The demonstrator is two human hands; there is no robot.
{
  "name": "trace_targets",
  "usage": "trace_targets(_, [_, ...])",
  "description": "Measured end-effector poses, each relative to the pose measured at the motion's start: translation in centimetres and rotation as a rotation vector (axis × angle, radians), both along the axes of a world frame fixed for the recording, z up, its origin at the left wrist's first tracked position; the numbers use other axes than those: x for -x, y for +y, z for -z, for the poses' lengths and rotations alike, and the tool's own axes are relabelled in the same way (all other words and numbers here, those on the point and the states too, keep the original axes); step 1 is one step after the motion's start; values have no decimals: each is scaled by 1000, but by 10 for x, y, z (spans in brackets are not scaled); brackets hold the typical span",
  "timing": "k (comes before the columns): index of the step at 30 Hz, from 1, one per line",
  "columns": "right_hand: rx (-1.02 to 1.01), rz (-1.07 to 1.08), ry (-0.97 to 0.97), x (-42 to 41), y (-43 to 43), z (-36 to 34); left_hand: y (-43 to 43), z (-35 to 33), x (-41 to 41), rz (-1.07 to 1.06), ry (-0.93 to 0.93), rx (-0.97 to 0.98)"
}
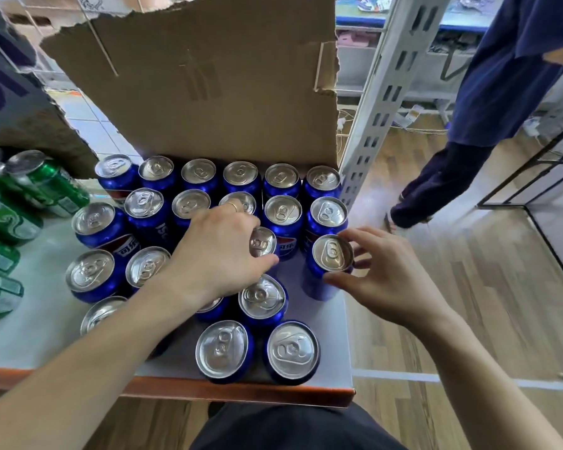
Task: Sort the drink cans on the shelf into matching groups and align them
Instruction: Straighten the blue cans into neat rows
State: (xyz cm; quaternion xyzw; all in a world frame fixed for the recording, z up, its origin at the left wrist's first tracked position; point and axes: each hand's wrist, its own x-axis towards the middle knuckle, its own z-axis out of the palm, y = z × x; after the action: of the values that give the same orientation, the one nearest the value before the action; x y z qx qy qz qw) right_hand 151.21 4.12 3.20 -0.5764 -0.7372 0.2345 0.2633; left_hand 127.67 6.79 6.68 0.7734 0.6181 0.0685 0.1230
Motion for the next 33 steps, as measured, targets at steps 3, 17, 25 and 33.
trace_targets(3, [-13, 3, -3, 5, -2, 3, 1, -1, 2, 58, -21, 11])
trace_targets(17, [-8, 13, 59, 3, -7, 12, 6, -16, 7, 360, -224, 0])
trace_targets(25, [-31, 32, 53, 5, -9, 14, 13, 7, 16, 352, -351, 54])
trace_targets(33, [9, 37, 28, 8, -6, 13, 12, 23, 14, 411, -387, 48])
